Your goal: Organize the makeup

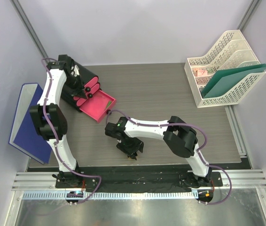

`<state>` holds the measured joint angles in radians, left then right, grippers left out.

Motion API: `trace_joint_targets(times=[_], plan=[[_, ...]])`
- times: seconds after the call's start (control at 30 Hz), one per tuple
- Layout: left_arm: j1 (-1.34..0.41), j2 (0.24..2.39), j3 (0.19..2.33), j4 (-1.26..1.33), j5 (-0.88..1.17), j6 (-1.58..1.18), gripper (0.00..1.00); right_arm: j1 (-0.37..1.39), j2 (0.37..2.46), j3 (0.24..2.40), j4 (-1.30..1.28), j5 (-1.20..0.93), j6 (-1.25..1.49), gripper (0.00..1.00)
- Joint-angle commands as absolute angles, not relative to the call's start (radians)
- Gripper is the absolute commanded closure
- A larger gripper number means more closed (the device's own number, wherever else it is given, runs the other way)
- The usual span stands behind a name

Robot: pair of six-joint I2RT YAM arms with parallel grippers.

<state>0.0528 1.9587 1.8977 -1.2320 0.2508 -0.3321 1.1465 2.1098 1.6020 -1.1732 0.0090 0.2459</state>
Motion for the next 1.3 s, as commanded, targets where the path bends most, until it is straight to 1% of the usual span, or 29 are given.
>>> trace_joint_targets(times=[0.0,0.1,0.2,0.27,0.3,0.4,0.43,0.57,0.6,0.67,0.97,1.17,1.27], plan=[[0.074,1.873,1.904,-1.132,0.336,-0.327,1.00,1.149,2.080,1.592,-1.112,0.074,0.261,0.46],[0.071,1.830,1.872,-1.047,0.452,-0.334,1.00,1.149,2.083,1.586,-1.101,0.071,0.259,0.46],[0.054,1.775,1.861,-0.973,0.518,-0.325,0.99,1.147,2.082,1.582,-1.101,0.080,0.262,0.46],[0.052,1.732,1.856,-0.933,0.520,-0.339,0.99,1.147,2.072,1.582,-1.100,0.086,0.265,0.46],[0.051,1.721,1.847,-0.908,0.505,-0.348,0.98,1.147,2.068,1.580,-1.100,0.089,0.268,0.46],[0.054,1.701,1.865,-0.880,0.350,-0.396,0.99,1.147,2.042,1.572,-1.088,0.083,0.267,0.45],[0.055,1.707,1.876,-0.905,0.260,-0.405,1.00,1.147,2.034,1.566,-1.075,0.075,0.265,0.45],[0.067,1.788,1.965,-1.001,0.115,-0.437,1.00,1.146,2.008,1.554,-1.051,0.052,0.259,0.38],[0.069,1.804,1.974,-1.020,0.104,-0.439,1.00,1.147,2.006,1.549,-1.048,0.048,0.258,0.36],[0.074,1.834,1.994,-1.063,0.103,-0.439,1.00,1.147,2.006,1.548,-1.040,0.031,0.253,0.35],[0.074,1.894,1.971,-1.104,0.089,-0.442,1.00,1.146,1.988,1.528,-1.002,-0.054,0.225,0.34],[0.074,1.904,1.971,-1.118,0.100,-0.426,1.00,1.147,2.031,1.548,-0.991,-0.046,0.222,0.33],[0.074,1.904,1.971,-1.124,0.103,-0.420,1.00,1.147,2.062,1.581,-0.992,-0.009,0.229,0.33]])
